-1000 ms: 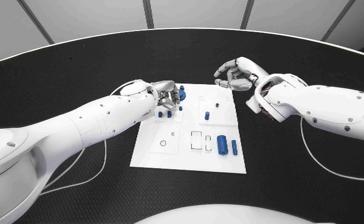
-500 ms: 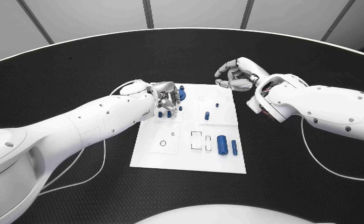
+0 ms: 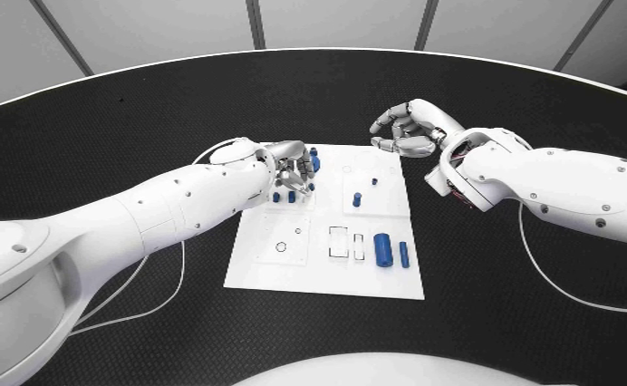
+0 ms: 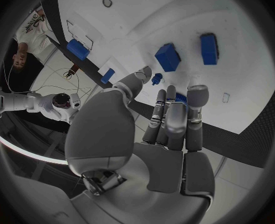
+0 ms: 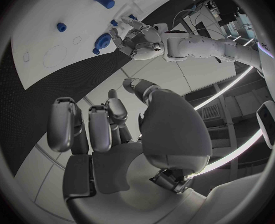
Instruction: Assemble the parts on the task board
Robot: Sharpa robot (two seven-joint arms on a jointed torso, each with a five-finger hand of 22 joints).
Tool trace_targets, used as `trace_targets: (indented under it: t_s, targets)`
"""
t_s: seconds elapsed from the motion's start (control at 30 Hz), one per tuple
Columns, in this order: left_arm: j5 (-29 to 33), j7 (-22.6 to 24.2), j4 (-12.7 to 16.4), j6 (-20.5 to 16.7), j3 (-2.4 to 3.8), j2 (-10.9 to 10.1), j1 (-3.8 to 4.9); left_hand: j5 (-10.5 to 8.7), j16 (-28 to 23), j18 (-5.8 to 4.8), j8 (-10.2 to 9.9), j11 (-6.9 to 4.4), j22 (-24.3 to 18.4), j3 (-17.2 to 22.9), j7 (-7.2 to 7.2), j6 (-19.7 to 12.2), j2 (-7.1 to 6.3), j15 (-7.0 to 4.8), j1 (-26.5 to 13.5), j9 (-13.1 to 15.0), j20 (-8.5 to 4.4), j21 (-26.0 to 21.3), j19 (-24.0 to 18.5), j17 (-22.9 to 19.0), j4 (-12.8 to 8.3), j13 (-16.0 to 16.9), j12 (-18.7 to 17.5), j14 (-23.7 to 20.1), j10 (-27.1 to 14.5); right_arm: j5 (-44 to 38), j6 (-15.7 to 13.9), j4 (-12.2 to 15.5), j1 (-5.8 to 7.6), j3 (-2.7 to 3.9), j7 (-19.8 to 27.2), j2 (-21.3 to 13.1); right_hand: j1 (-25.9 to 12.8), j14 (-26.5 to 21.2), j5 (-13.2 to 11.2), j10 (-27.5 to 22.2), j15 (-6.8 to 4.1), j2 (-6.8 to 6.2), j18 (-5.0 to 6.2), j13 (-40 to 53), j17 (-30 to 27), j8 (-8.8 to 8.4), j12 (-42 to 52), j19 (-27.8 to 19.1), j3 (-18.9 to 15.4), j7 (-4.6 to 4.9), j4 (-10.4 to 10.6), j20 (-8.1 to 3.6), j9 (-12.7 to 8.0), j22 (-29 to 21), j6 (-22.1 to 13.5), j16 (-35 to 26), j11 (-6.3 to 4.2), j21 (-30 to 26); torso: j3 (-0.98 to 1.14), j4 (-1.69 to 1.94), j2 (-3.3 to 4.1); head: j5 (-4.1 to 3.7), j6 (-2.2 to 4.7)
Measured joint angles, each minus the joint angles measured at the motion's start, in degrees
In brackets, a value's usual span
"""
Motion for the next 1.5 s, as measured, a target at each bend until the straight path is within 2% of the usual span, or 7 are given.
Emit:
trace_targets:
  t_s: [0.2, 0.33, 0.47, 0.8, 1.37, 1.5]
  targets:
    - [0.01, -0.03, -0.95, -0.75, 0.00, 0.71, -0.01, 0.00, 0.40, 0.00, 0.00, -0.02, 0.75, 0.68, -0.31, 0.95, 1.62, 0.21, 1.62, 0.28, -0.22, 0.00, 0.23, 0.57, 0.32, 0.10, 0.00, 0.21, 0.02, 0.00, 0.02, 0.09, 0.00, 0.00, -0.04, -0.01, 0.00, 0.00, 0.00, 0.00, 0.00, 0.00, 0.00, 0.00, -0.01, 0.00, 0.00, 0.00, 0.00, 0.00, 0.00, 0.00, 0.00, 0.00, 0.00, 0.00, 0.00, 0.00, 0.01, -0.07, 0.07, 0.03, 0.02]
    - [0.01, -0.07, -1.41, -0.58, 0.00, 1.12, -0.01, 0.00, 0.40, 0.00, 0.00, -0.48, 1.21, 1.95, -0.62, 2.08, 3.11, 0.21, 2.09, 0.47, -0.52, 0.52, 0.54, 0.28, 0.53, 0.16, 0.00, 0.21, 1.21, 0.00, 0.02, 0.15, 0.01, 0.00, -0.07, -0.03, 0.00, 0.00, 0.00, 0.00, 0.00, 0.00, 0.00, 0.00, -0.01, 0.00, 0.00, 0.00, 0.00, 0.00, 0.00, 0.00, 0.00, 0.00, 0.00, 0.00, 0.00, 0.00, 0.04, -0.07, 0.07, -0.13, -0.11]
    - [0.01, -0.27, -1.81, 0.07, 0.00, 1.55, -0.01, 0.00, 0.40, 0.00, 0.00, -0.75, 1.55, 2.75, -0.91, 2.63, 3.56, -0.11, 2.48, 0.60, -0.73, 0.70, 0.75, 0.17, 0.47, 0.16, 0.00, 0.53, 1.99, 0.00, 0.02, 0.21, 0.01, 0.00, -0.09, -0.04, 0.00, 0.00, 0.00, 0.00, 0.00, 0.00, 0.00, 0.00, -0.01, 0.00, 0.00, 0.00, 0.00, 0.00, 0.00, 0.00, 0.00, 0.00, 0.00, 0.00, 0.00, 0.00, 0.08, -0.07, 0.07, -0.19, -0.21]
    - [-0.26, -0.99, -2.69, 1.90, 0.00, 2.28, -0.04, 0.00, 0.39, 0.00, 0.00, -1.04, 1.79, 3.90, -1.13, 3.41, 3.82, -0.31, 2.74, 0.76, -0.93, 0.93, 0.96, 0.26, 0.09, 0.23, 0.07, 0.73, 2.68, 0.00, 0.03, 0.30, 0.01, 0.01, -0.15, -0.09, 0.00, 0.00, 0.00, 0.00, 0.00, 0.00, 0.00, 0.01, -0.01, 0.00, 0.00, 0.00, 0.00, 0.00, 0.00, 0.00, 0.00, -0.01, 0.00, 0.00, 0.00, 0.00, 0.08, -0.01, -0.02, -0.34, -0.42]
    - [-0.49, -1.26, -3.44, 2.02, 0.00, 3.16, -0.08, 0.00, 0.63, 0.00, 0.00, -0.89, 1.71, 4.13, -1.14, 3.41, 3.82, -0.31, 2.75, 0.75, -0.92, 0.93, 0.96, 0.50, -0.15, 0.18, 0.04, 0.72, 2.84, 0.00, 0.04, 0.32, 0.01, 0.01, -0.17, -0.02, 0.00, -0.01, 0.00, 0.00, 0.01, 0.00, 0.00, 0.01, -0.02, 0.00, 0.00, 0.00, 0.00, 0.00, 0.00, 0.00, 0.00, -0.01, 0.00, 0.00, 0.00, 0.00, 0.03, 0.00, -0.05, -0.35, -0.42]
    - [-0.67, -1.52, -3.72, 2.30, 0.00, 3.38, -0.12, 0.00, 0.63, 0.00, 0.00, -0.93, 1.47, 4.13, -1.14, 3.41, 3.21, -0.31, 2.14, 0.75, -0.92, 0.93, 0.96, 0.24, -0.15, 0.19, -0.39, 0.72, 3.01, 0.00, 0.05, 0.33, 0.01, 0.01, -0.18, -0.02, 0.00, -0.01, 0.00, 0.00, 0.01, 0.00, 0.00, 0.01, -0.03, 0.00, 0.00, 0.00, 0.00, 0.00, 0.00, 0.00, 0.00, -0.01, 0.00, 0.00, 0.00, 0.00, 0.04, 0.01, -0.04, -0.35, -0.51]
